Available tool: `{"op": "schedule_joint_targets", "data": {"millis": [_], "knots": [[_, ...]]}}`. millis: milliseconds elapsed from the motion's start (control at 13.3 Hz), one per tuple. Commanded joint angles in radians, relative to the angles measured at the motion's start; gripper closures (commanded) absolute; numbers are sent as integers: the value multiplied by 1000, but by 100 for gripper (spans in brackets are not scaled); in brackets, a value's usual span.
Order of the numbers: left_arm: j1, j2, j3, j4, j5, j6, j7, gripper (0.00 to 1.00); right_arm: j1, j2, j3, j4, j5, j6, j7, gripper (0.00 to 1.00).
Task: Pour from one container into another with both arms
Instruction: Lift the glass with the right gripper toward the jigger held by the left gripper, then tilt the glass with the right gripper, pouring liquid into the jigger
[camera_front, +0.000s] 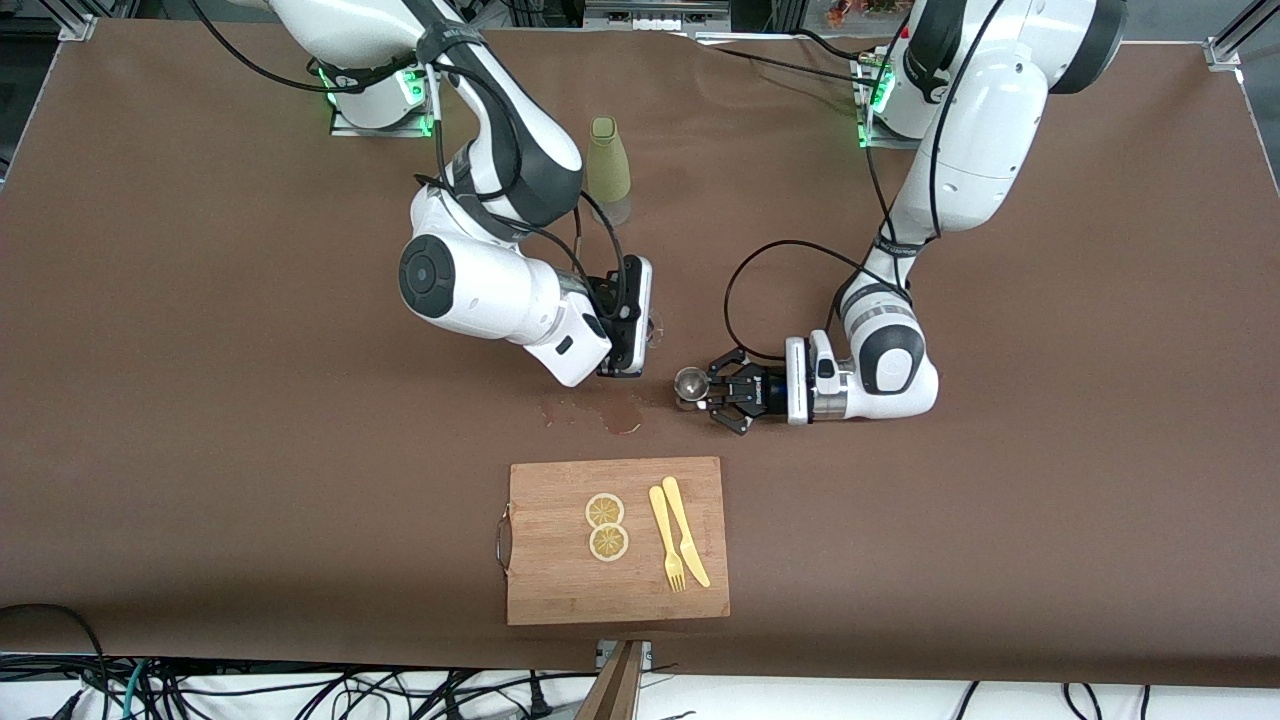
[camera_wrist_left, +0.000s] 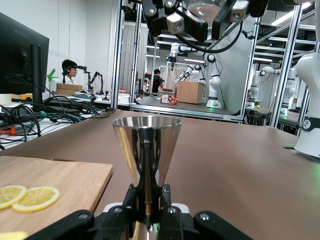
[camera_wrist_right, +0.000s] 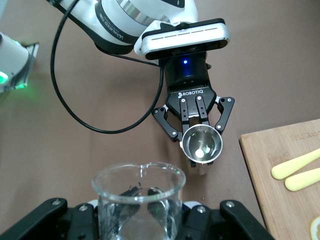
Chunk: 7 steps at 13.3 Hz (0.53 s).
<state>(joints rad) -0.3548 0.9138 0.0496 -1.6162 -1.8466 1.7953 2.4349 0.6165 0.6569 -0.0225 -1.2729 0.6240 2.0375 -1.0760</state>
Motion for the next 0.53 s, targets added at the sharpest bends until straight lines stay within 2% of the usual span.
{"op": "schedule_joint_targets", "data": {"millis": [0,452], "knots": [[-16,16,-17,36,-42,58,41,100,19,-8,-8,-6,-67,13,62,99],[-23,16,-39,35,-48,58,43,100,22,10,-11,-8,-127,15,86,99]]}}
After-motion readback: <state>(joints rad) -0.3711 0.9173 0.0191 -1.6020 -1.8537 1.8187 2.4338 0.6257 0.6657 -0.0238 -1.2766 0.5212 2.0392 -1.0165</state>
